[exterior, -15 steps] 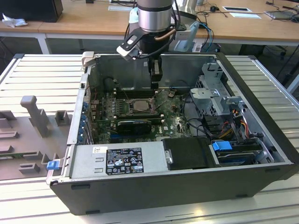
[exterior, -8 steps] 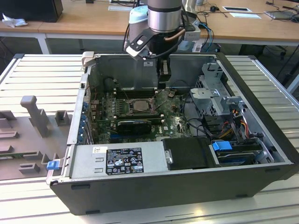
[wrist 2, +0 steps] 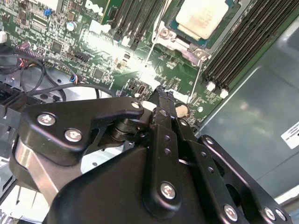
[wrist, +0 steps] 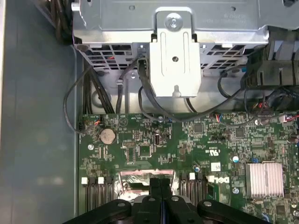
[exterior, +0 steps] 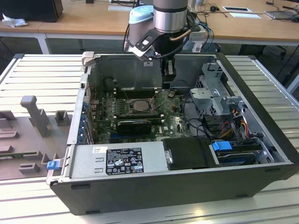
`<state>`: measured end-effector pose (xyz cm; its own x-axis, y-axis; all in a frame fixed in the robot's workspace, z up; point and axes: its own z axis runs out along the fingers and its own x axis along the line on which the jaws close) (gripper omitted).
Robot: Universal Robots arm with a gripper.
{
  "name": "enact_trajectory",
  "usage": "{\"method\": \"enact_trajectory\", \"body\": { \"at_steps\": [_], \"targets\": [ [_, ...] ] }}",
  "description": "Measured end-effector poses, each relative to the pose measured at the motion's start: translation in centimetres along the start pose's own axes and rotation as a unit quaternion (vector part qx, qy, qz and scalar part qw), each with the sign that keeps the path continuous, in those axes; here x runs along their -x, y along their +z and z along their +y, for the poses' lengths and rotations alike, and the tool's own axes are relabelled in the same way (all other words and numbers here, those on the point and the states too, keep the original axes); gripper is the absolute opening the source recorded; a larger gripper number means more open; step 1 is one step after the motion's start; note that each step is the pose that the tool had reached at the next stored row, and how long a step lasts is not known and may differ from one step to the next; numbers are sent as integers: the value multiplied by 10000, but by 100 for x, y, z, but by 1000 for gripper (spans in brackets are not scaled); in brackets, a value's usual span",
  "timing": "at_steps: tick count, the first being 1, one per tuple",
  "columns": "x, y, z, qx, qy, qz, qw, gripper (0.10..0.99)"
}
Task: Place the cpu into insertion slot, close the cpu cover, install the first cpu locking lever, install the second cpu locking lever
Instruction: 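Close the cpu cover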
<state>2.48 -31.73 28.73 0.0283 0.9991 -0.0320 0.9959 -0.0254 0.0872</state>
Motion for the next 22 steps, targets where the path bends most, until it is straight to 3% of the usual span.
{"method": "enact_trajectory", "body": {
  "at_steps": [22],
  "targets": [
    [-10,31,349,0,0,0,10000,106]
  ]
}}
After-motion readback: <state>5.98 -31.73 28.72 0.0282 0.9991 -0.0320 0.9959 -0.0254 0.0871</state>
